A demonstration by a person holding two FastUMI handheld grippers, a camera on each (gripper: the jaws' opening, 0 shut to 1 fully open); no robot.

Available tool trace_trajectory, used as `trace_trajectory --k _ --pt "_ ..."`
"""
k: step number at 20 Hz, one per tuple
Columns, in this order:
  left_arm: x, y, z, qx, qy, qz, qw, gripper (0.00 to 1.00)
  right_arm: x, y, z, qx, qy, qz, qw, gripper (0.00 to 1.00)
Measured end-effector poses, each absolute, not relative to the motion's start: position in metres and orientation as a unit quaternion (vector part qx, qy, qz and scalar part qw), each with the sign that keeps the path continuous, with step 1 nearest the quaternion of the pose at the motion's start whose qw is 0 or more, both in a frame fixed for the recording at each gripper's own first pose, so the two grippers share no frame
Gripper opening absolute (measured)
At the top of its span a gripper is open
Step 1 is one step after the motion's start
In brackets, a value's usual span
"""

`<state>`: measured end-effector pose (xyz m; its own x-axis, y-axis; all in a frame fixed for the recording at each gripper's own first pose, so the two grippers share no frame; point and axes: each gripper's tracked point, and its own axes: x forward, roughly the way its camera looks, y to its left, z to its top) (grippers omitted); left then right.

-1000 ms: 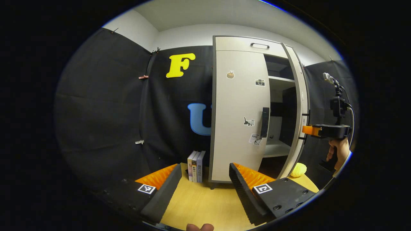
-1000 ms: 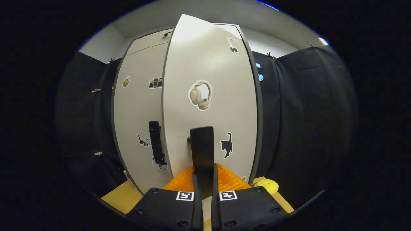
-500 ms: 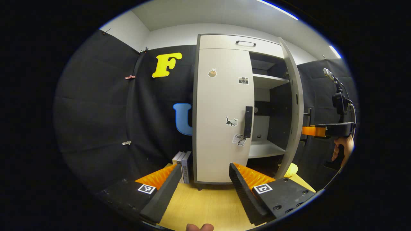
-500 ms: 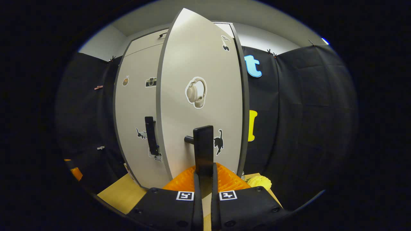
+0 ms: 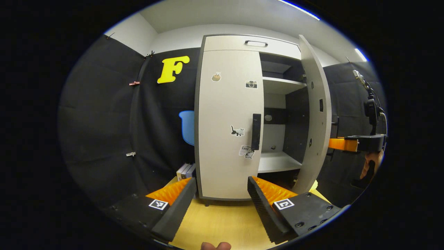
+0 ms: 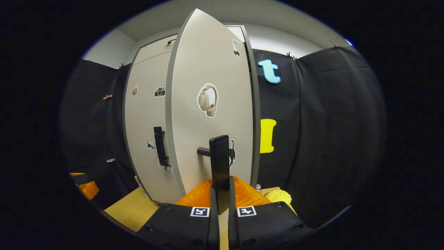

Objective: Open the right door of the double-door shoe cabinet with the right hand, and open the left door with the left hand.

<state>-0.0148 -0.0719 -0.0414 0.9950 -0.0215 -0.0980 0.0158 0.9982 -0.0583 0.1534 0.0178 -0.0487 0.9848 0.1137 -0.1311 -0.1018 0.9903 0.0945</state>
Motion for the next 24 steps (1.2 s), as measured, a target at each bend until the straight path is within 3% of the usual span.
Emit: trace_trajectory --k 6,10,14,21,24 --pt "0.001 -0.108 -0.034 -0.024 0.045 -0.022 0.998 0.95 0.152 -0.007 -0.049 0.041 0.07 0.058 0.995 0.15" --pt "0.005 -0.129 -0.028 -0.013 0.039 -0.032 0.999 0.95 0.157 -0.043 -0.048 0.037 0.059 0.007 0.998 0.11" --pt "0.01 -0.142 -0.024 -0.006 0.04 -0.037 0.998 0.95 0.151 -0.033 -0.054 0.101 0.077 0.04 0.991 0.1" --pt "0.014 -0.141 -0.027 -0.002 0.05 -0.028 0.998 0.95 0.156 -0.043 -0.053 0.037 0.062 0.034 0.997 0.14" --pt "0.017 -0.145 -0.027 0.003 0.051 -0.031 0.998 0.95 0.154 -0.047 -0.048 0.041 0.056 0.034 0.997 0.25"
